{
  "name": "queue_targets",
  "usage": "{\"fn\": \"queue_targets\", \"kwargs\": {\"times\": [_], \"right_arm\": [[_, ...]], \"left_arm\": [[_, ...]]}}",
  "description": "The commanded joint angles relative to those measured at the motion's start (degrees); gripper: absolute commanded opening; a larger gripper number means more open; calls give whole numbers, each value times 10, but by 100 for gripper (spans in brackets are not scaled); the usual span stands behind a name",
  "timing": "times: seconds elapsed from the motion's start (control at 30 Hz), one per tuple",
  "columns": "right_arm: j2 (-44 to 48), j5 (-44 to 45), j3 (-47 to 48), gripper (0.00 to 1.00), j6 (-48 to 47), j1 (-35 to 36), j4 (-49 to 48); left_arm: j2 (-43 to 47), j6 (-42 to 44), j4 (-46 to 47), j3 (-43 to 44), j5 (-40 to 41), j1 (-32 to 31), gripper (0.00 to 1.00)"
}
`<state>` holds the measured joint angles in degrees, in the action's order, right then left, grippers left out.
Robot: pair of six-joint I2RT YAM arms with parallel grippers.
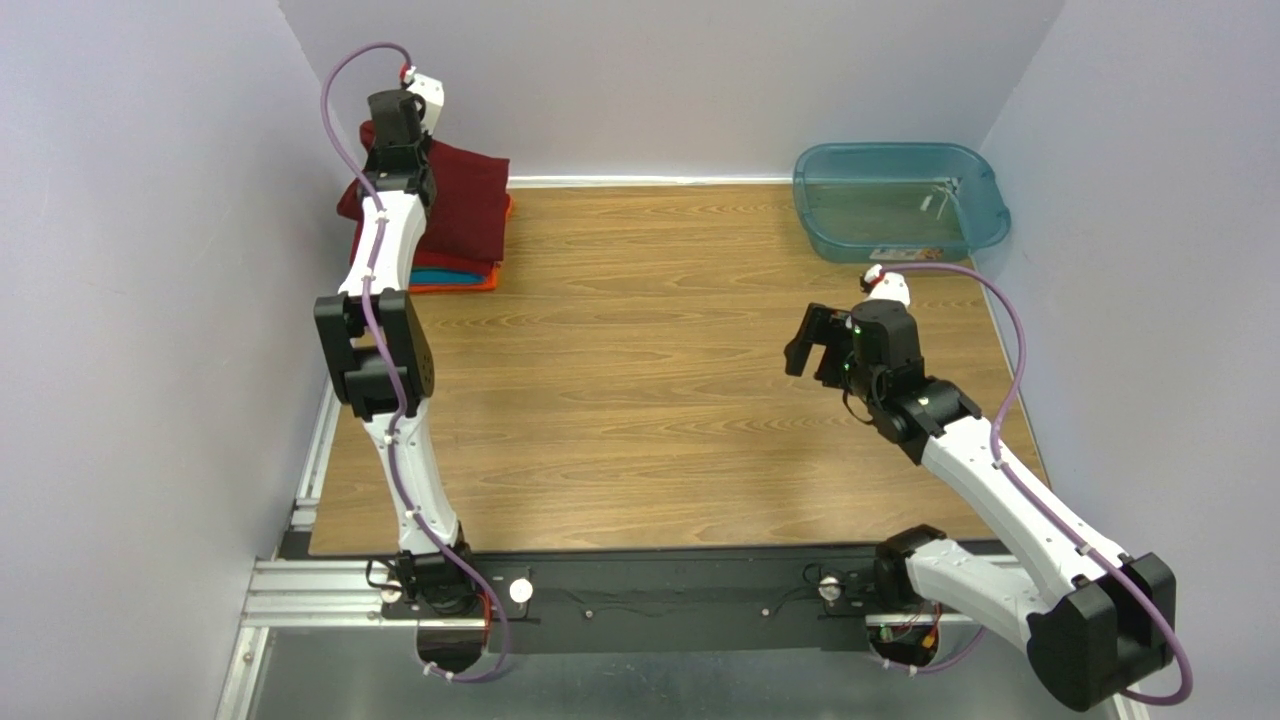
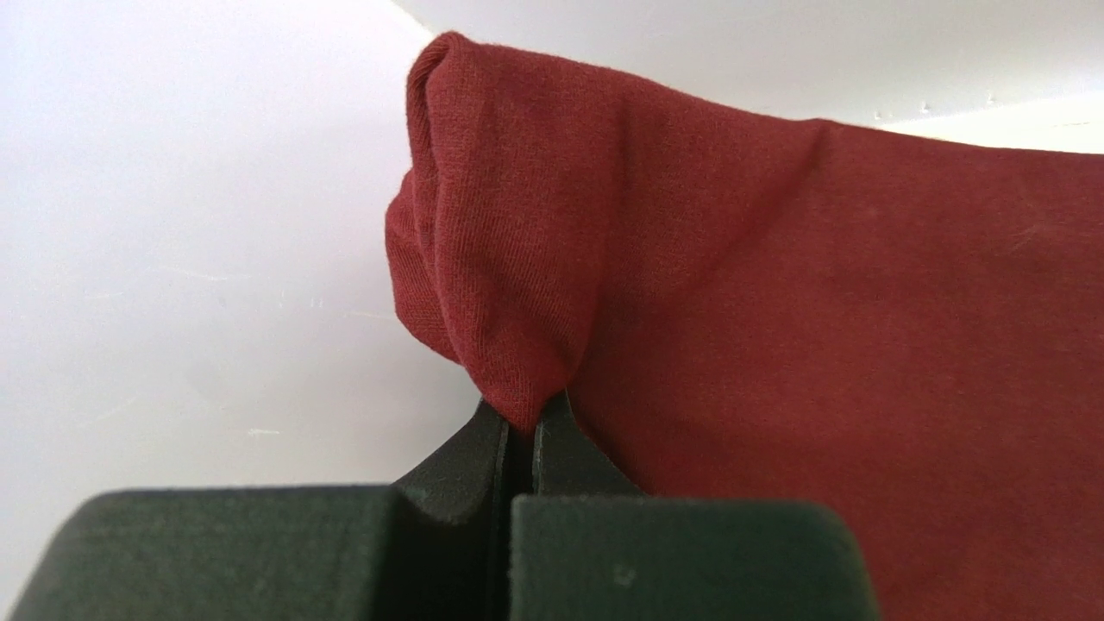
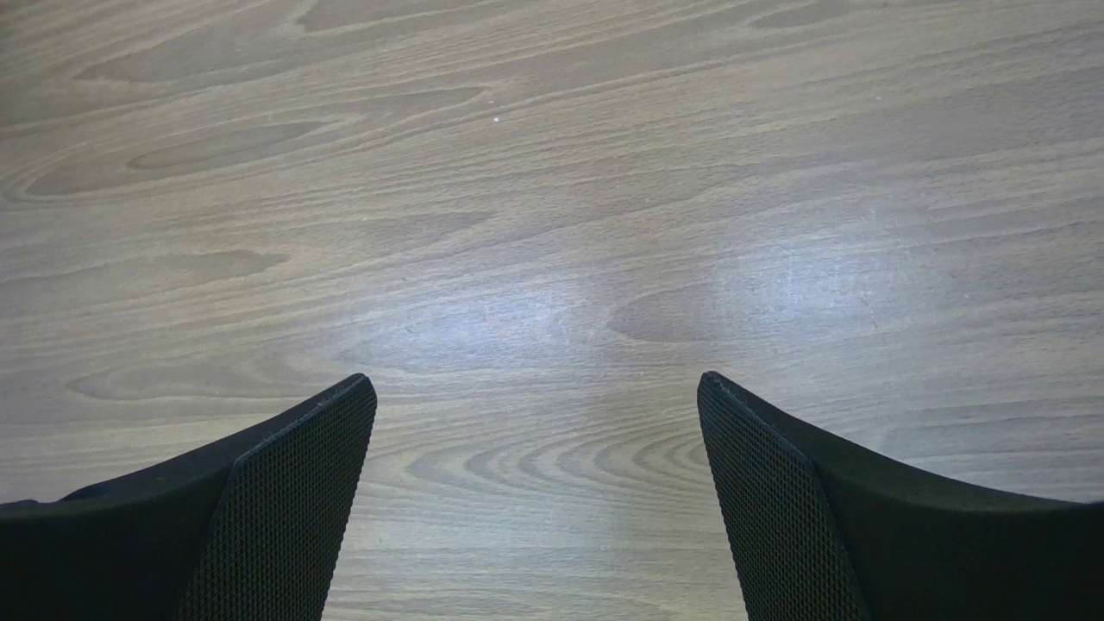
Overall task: Fold and stack the t-shirts
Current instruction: Neatly place the folded tshirt to the corner
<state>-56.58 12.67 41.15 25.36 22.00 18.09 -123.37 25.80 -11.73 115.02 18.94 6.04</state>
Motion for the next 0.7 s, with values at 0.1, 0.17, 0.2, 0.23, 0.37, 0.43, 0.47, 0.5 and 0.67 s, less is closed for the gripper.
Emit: {"fn": "queue_targets", "kwargs": {"times": [0.1, 0.17, 0.2, 0.23, 0.37, 0.43, 0.47, 0.5, 0.67], "right_arm": [[13, 43, 3, 100, -3, -3, 23], [15, 45, 4, 100, -2, -3, 27], [16, 48, 6, 100, -1, -3, 28], [16, 51, 6, 100, -1, -3, 31], [17, 53, 11, 100, 1, -3, 38], [16, 52, 13, 100, 1, -3, 40], [16, 53, 13, 100, 1, -3, 41], [16, 54, 13, 100, 2, -3, 42], [16, 55, 17, 100, 6, -3, 43]], "left_arm": [[-18, -31, 12, 28, -19, 32, 0], [-18, -38, 10, 28, -24, 37, 0], [-18, -43, 10, 28, -29, 41, 0], [-20, -44, 10, 28, -29, 41, 0], [-21, -51, 8, 30, -28, 46, 57], [-20, -56, 6, 34, -26, 47, 70], [-17, -58, 5, 34, -26, 47, 78], [-15, -61, 6, 34, -23, 49, 85], [10, -94, 8, 25, -20, 51, 98]]}}
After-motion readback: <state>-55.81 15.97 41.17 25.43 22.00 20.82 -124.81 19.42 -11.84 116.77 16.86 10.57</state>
